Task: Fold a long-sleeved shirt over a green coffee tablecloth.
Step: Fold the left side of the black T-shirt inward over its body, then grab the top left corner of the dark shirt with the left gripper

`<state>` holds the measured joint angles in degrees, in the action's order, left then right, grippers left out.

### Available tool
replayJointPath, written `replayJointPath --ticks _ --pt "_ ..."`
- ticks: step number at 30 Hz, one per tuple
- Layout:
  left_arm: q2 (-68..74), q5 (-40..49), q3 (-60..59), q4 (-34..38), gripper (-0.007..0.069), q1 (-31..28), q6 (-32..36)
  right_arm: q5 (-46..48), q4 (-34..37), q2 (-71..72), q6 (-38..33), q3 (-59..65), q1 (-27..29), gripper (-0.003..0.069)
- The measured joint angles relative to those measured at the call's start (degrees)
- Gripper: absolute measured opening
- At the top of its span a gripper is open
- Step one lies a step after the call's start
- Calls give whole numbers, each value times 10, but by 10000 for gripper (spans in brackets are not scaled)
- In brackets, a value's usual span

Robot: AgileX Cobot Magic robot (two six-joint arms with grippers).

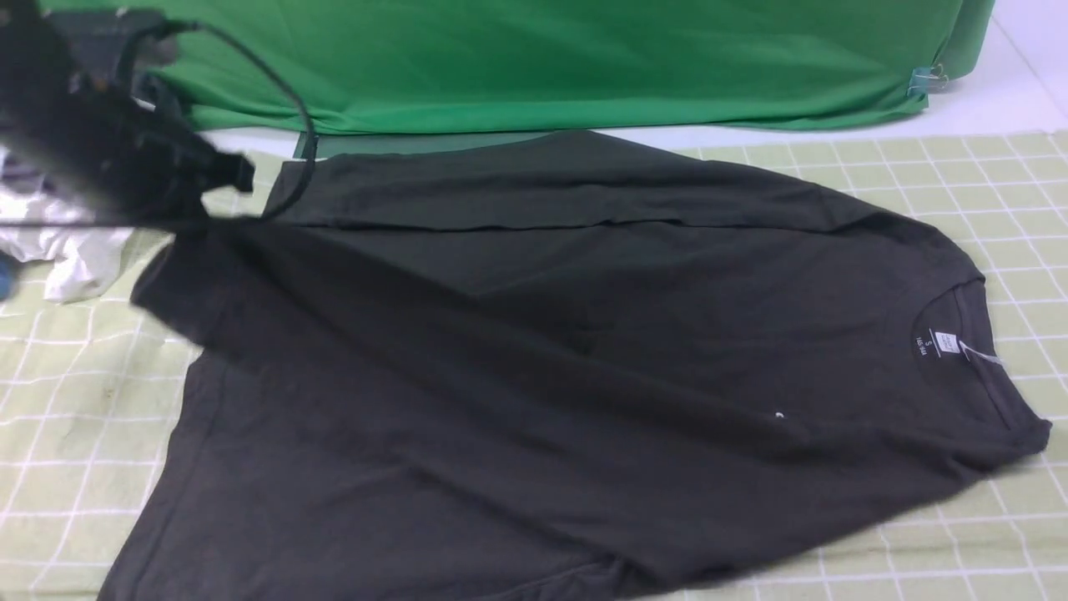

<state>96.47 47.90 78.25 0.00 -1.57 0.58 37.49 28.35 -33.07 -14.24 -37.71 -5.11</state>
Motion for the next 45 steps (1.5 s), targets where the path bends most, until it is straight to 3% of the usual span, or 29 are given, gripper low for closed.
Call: replayJointPath --ticks 7,13,17,22,25,27,29,30,32,34,41,45 --pt "100 -19 76 -11 19 0 5 16 2 0 2 0 0 76" --pt "141 -23 79 -10 46 0 16 88 2 -36 2 -19 0 80" --pt "153 -28 79 -12 139 0 28 148 -1 -87 2 -53 0 83" --pt "152 -25 86 -30 327 0 30 227 1 -166 -30 -116 -5 97" --pt "148 26 110 -31 368 0 -6 234 0 -211 -50 -144 -35 103" --pt "143 51 118 -30 361 0 -16 232 -1 -226 -54 -149 -51 105" --pt "121 107 126 -18 262 0 -14 218 -16 -275 -58 -153 -111 114" --pt "119 114 125 -15 251 0 -14 216 -19 -279 -58 -153 -117 115" --pt "94 130 114 0 125 0 -3 203 -54 -320 -56 -154 -170 132" --pt "51 129 81 22 47 0 4 189 -89 -354 -55 -154 -211 168" --pt "-111 108 -93 94 2 14 15 80 -156 -472 -53 -154 -336 393" --pt "-185 100 -199 110 2 28 15 27 -157 -528 -62 -154 -366 419"
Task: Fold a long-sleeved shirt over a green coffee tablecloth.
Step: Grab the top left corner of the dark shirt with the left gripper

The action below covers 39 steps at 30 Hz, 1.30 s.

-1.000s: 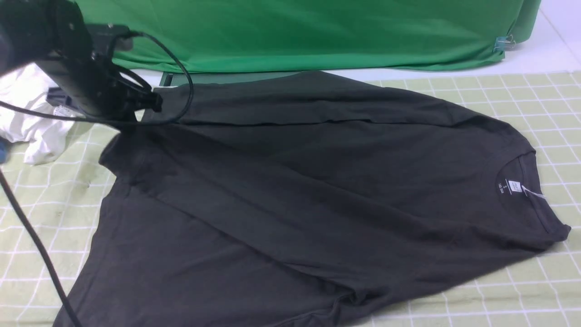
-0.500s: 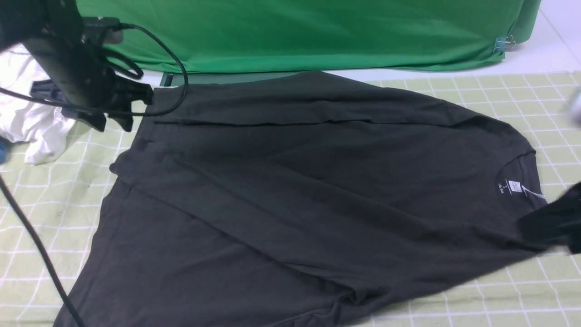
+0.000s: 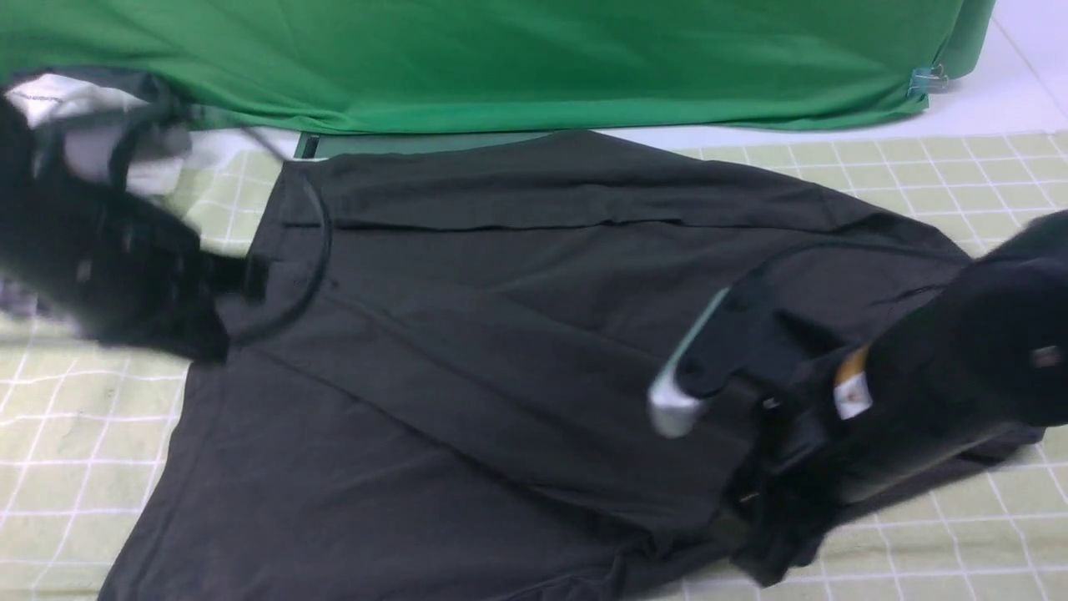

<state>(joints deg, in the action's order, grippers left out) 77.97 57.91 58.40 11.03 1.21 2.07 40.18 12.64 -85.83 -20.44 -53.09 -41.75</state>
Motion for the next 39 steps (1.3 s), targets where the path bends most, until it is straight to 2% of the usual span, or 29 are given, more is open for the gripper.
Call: replayJointPath --ticks 8,11,19,20,23,39 --pt "-85 -21 -104 -1 2 1 0 -45 -5 -85 -17 0 -4 423" --pt "-95 -27 -113 -3 2 1 0 -56 -6 -102 -22 0 -4 396" --pt "-99 -33 -117 -3 4 1 0 -79 -8 -133 -25 0 -4 129" --pt "-99 -33 -117 -3 6 1 0 -78 -8 -134 -23 0 -4 61" --pt "-99 -31 -117 -3 7 1 0 -63 -8 -131 -7 -1 -4 22" --pt "-99 -8 -117 -22 11 1 -17 -15 -6 -4 89 127 -4 18"
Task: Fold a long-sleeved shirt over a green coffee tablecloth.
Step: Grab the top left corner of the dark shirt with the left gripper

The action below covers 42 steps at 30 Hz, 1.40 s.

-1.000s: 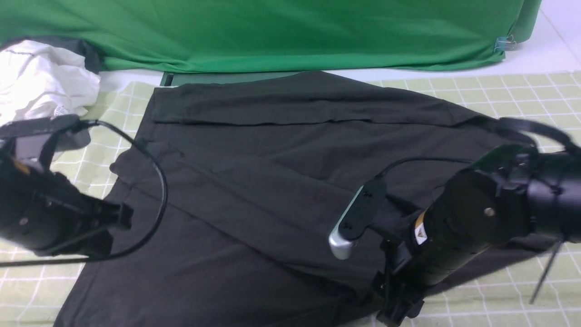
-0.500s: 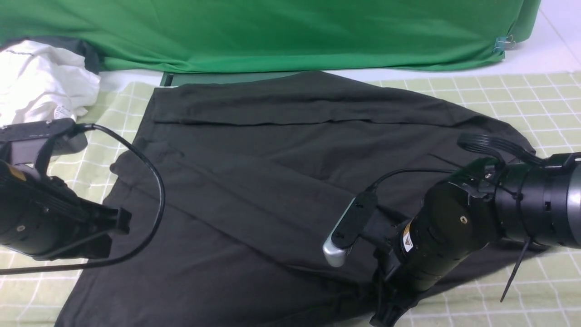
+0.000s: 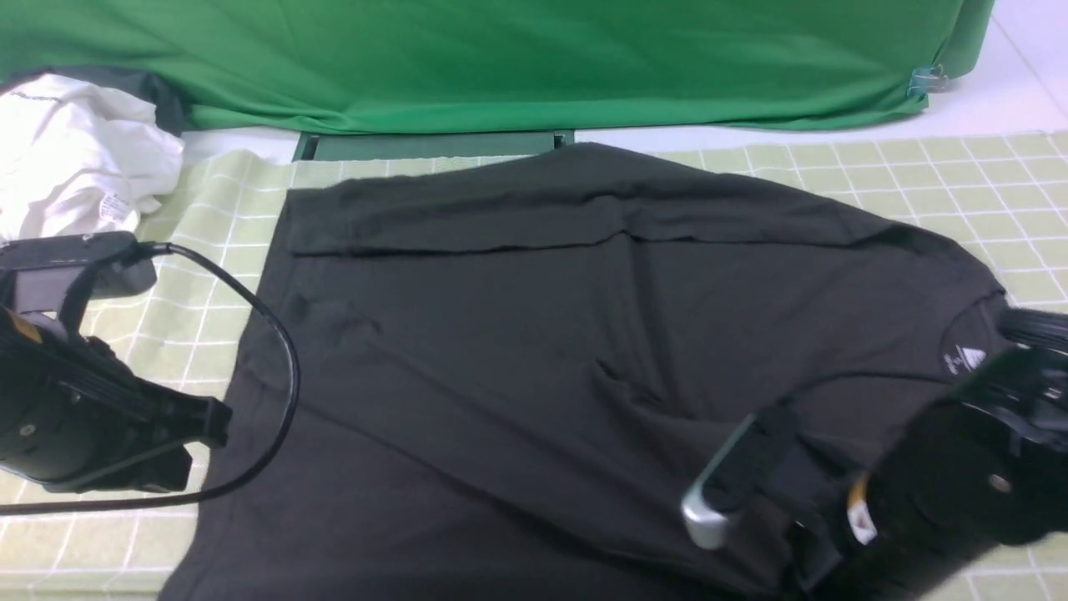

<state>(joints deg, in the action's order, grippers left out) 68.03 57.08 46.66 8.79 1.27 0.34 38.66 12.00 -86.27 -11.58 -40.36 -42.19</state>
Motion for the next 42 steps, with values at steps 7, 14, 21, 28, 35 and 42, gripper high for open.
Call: replayJointPath --ticks 7,14,21,28,35,42 --pt "32 -23 36 -3 11 0 -51 38 1 7 31 10 0 206" --pt "143 -27 160 -4 11 0 -59 118 2 18 43 -16 0 427" --pt "298 -52 328 -11 17 0 -63 153 3 140 51 -70 0 167" --pt "456 -42 477 -19 99 0 -68 147 -46 279 91 -98 0 -3" --pt "561 -12 584 -62 288 0 -73 167 -86 333 142 -99 0 -8" --pt "627 -15 626 -81 407 0 -76 168 -88 333 146 -99 0 -8"
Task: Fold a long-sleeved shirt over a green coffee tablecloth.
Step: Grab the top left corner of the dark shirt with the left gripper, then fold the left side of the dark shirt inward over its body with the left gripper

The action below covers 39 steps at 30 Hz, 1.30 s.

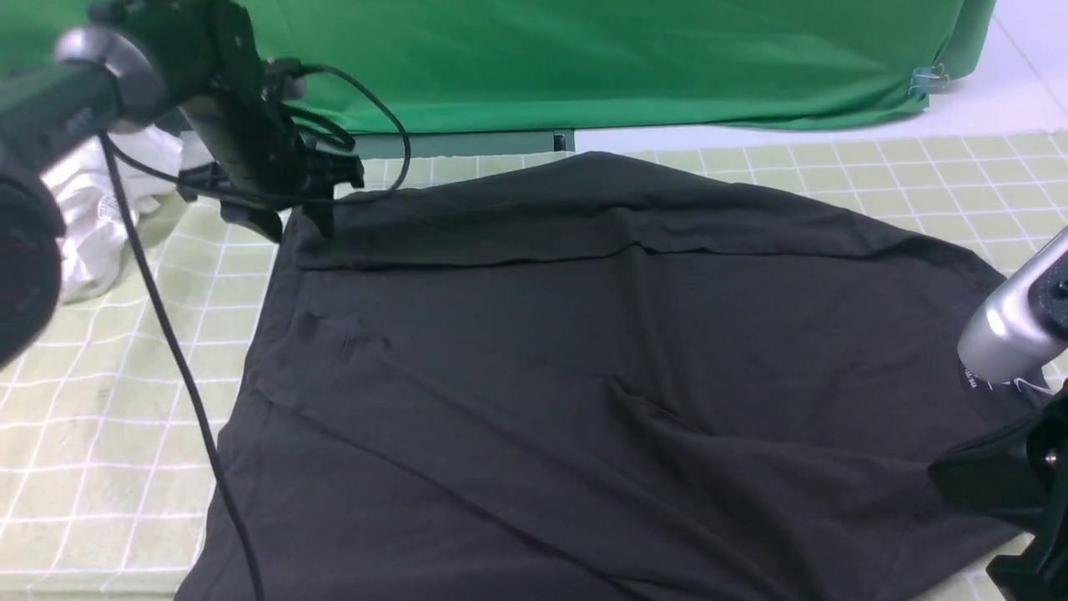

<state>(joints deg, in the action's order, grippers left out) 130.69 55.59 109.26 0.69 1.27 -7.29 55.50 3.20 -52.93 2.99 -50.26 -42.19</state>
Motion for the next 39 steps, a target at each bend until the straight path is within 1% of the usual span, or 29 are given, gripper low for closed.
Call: replayJointPath --ticks 6,12,14,15,16,17,18,19,20,22,28,33,35,36,39 --pt "12 -9 2 -2 391 0 0 0 0 0 0 0 0 -9" --pt "21 -11 3 6 323 0 0 -1 0 0 0 0 0 -9" --pt "21 -9 5 6 264 0 0 -1 0 0 0 0 0 -9" --pt "21 -8 6 6 258 0 0 -1 0 0 0 0 0 -9" --pt "21 -2 9 3 189 0 -2 -2 -1 0 0 0 0 -9" --pt "21 -1 10 2 189 0 -2 -2 -1 0 0 0 0 -9" --pt "22 13 17 -2 103 0 -2 -2 0 0 0 0 0 -9" --pt "23 27 23 -2 60 0 3 -2 0 0 0 0 0 -9" --pt "24 36 30 -2 38 0 10 -2 0 0 0 0 0 -9" --pt "24 50 43 -2 22 0 18 -3 0 0 0 0 0 -9" --pt "26 120 98 5 16 0 37 -6 -1 0 0 0 0 -9" --pt "13 138 110 49 16 0 58 -18 -18 0 -2 0 0 -9" --pt "-11 138 92 71 16 3 60 -19 -57 0 18 0 0 -9" --pt "-27 137 77 72 16 6 60 -19 -83 0 34 0 0 -9" --pt "-78 137 25 57 16 15 62 -17 -131 0 65 0 0 -9"
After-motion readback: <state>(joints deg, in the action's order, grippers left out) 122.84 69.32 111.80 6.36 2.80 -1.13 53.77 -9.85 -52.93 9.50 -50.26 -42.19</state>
